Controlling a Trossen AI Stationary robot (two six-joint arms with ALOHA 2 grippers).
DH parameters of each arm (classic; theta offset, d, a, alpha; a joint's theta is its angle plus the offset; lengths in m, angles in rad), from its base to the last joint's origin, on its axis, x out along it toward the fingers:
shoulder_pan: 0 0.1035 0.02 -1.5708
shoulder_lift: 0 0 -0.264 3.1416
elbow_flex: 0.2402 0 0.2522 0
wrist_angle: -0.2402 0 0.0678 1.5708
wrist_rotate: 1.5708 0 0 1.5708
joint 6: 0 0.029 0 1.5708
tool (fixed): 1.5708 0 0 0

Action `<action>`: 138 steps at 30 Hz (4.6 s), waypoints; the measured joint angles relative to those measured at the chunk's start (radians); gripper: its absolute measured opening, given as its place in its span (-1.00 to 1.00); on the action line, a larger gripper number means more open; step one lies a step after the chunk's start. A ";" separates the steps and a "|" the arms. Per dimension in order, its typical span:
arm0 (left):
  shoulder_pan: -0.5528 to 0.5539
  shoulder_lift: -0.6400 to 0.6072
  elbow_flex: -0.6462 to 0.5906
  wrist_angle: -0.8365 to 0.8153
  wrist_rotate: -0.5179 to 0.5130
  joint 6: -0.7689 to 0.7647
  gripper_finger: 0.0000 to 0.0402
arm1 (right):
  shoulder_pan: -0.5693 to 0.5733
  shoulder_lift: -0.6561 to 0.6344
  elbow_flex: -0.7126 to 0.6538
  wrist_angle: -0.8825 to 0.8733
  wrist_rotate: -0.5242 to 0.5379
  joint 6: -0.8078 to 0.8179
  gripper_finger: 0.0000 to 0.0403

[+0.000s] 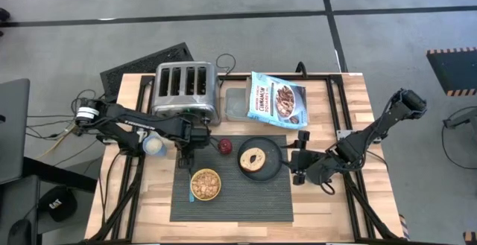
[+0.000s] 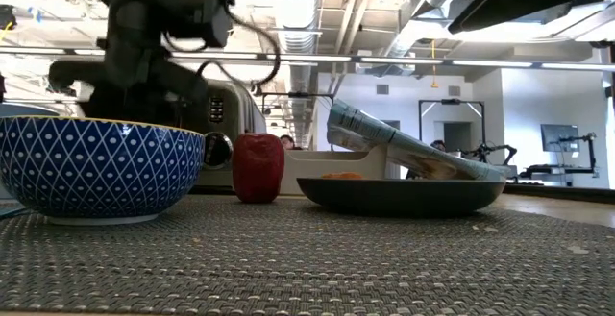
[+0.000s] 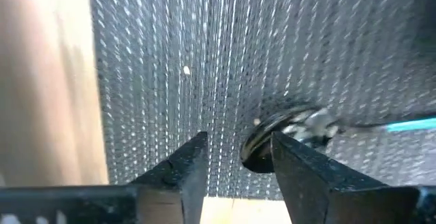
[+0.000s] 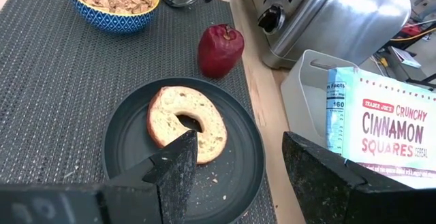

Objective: Arrange a breakfast setting
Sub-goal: Put the blue spoon on the tablemat to the left of the yellow patterned bowl, then return to Home Position

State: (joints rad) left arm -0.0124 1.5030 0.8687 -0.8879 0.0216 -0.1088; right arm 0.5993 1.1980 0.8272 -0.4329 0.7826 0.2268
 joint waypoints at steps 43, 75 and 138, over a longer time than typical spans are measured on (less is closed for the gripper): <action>-0.082 -1.097 -0.579 1.015 -0.166 0.110 -0.99 | -0.105 -0.673 -0.303 0.132 -0.263 -0.076 -0.75; -0.082 -1.253 -0.685 1.041 -0.195 0.110 -1.00 | -0.608 -1.147 -0.661 0.300 -0.757 -0.179 -0.85; -0.082 -1.493 -0.854 0.908 -0.134 0.113 -1.00 | -0.687 -1.191 -0.783 0.382 -0.602 -0.095 -0.79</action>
State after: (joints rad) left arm -0.0948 0.0105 0.0151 0.0196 -0.1127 0.0040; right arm -0.0877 0.0074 0.0441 -0.0512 0.1810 0.1315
